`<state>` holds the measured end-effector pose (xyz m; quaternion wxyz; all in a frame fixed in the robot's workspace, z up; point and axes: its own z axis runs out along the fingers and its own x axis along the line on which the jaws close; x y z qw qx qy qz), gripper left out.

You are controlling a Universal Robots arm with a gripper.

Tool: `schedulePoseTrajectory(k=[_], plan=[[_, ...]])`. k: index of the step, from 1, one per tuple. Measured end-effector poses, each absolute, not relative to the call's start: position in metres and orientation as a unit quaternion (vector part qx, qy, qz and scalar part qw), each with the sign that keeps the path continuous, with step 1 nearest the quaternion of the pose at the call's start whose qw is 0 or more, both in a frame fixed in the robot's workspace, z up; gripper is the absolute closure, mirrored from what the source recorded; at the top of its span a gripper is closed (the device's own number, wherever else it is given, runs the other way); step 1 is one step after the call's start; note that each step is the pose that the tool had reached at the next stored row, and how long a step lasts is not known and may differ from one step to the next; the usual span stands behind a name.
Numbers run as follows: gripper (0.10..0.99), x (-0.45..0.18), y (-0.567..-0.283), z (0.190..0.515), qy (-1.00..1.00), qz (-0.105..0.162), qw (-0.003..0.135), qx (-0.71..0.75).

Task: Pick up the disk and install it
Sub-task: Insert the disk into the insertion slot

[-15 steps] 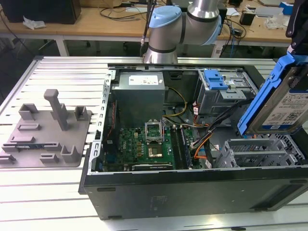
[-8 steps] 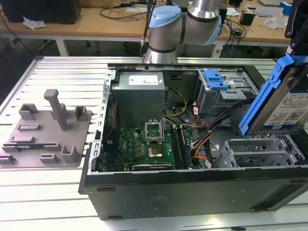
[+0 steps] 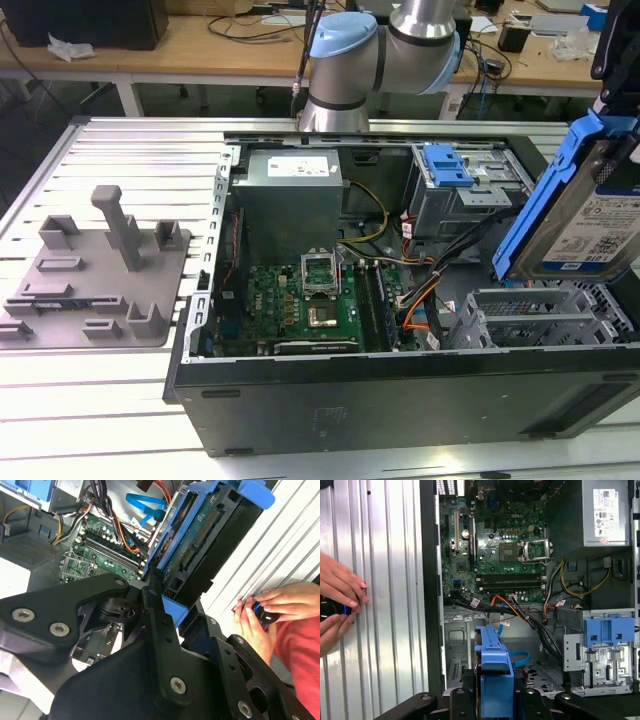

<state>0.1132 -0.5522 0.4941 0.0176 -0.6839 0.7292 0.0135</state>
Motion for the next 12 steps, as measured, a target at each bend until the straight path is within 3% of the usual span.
schedulePoseTrajectory(k=[12], plan=[[0.718, 0.1107, -0.5509, 0.4939, 0.713, 0.014, 0.017, -0.701]])
